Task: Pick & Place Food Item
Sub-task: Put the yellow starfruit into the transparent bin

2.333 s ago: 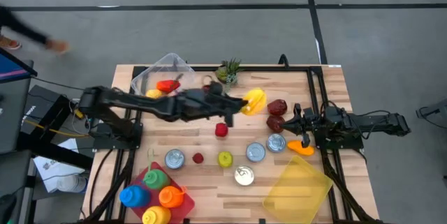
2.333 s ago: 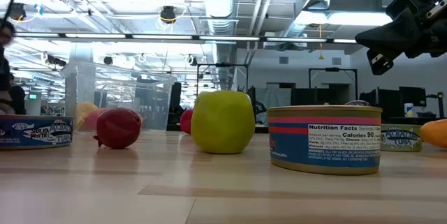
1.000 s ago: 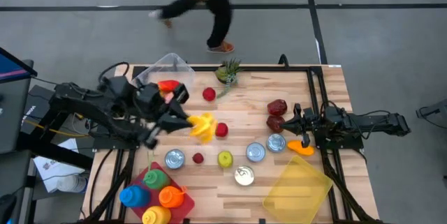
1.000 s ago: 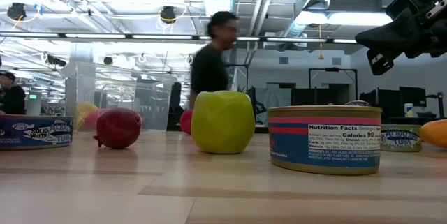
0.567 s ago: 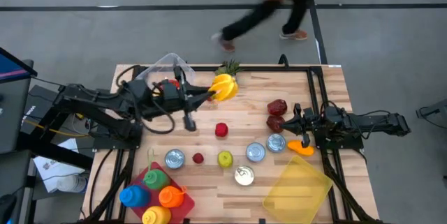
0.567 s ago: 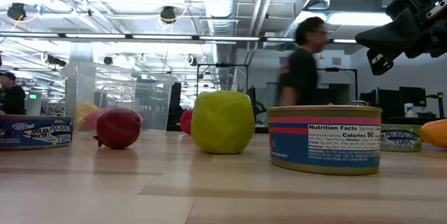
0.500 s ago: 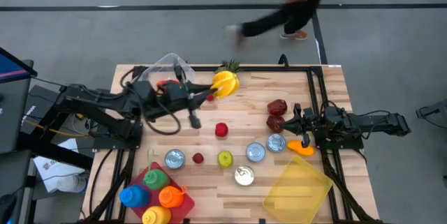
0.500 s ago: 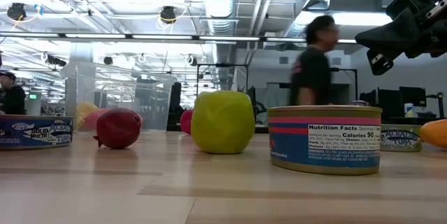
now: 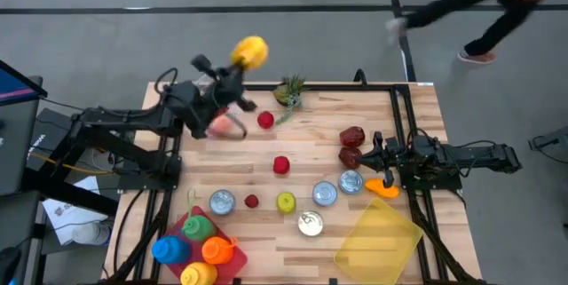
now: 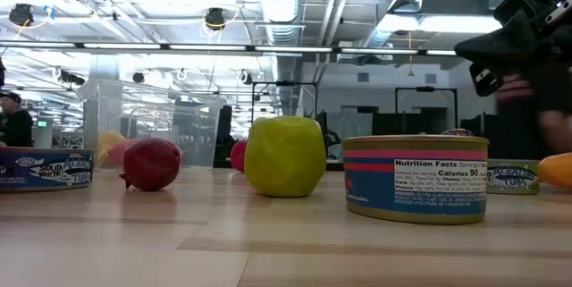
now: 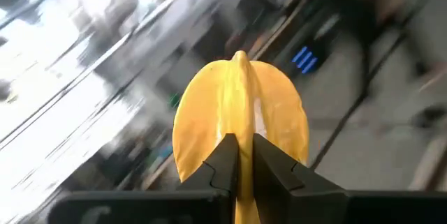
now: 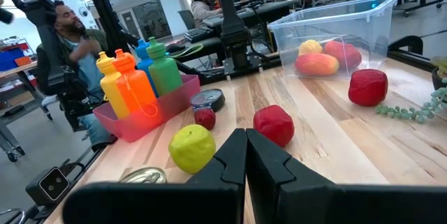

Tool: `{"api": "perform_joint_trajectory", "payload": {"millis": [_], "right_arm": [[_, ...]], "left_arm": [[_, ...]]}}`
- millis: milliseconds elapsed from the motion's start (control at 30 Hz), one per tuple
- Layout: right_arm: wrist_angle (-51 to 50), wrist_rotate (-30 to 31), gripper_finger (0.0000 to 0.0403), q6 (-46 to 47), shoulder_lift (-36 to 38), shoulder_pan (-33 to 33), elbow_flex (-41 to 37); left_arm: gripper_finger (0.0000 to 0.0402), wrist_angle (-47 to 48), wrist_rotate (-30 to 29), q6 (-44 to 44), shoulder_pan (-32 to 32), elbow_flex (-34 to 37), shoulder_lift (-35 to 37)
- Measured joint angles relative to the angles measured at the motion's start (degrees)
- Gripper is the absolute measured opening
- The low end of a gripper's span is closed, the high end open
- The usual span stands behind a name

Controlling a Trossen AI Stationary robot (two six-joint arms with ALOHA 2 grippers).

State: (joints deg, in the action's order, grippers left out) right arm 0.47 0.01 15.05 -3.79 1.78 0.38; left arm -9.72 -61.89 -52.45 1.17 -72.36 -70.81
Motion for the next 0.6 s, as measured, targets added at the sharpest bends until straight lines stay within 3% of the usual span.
{"api": "perform_joint_trajectory", "payload": {"millis": [133,267,433,600], "right_arm": [[0.01,0.0,0.0,0.0,0.0,0.01,0.0],[0.02,0.0,0.0,0.0,0.02,0.0,0.0],[0.0,0.0,0.0,0.01,0.0,0.02,0.01],[0.0,0.0,0.0,0.02,0.02,0.0,0.02]], "left_arm": [[0.0021,6.79,-10.2,0.61,4.66,0.0,1.73],[0.0021,13.16,-15.78,4.71,7.82,0.0,3.73],[0.0021,19.88,-16.26,19.58,9.7,0.0,6.17],[0.0021,29.0,-12.61,42.93,8.49,-0.02,7.45]]}}
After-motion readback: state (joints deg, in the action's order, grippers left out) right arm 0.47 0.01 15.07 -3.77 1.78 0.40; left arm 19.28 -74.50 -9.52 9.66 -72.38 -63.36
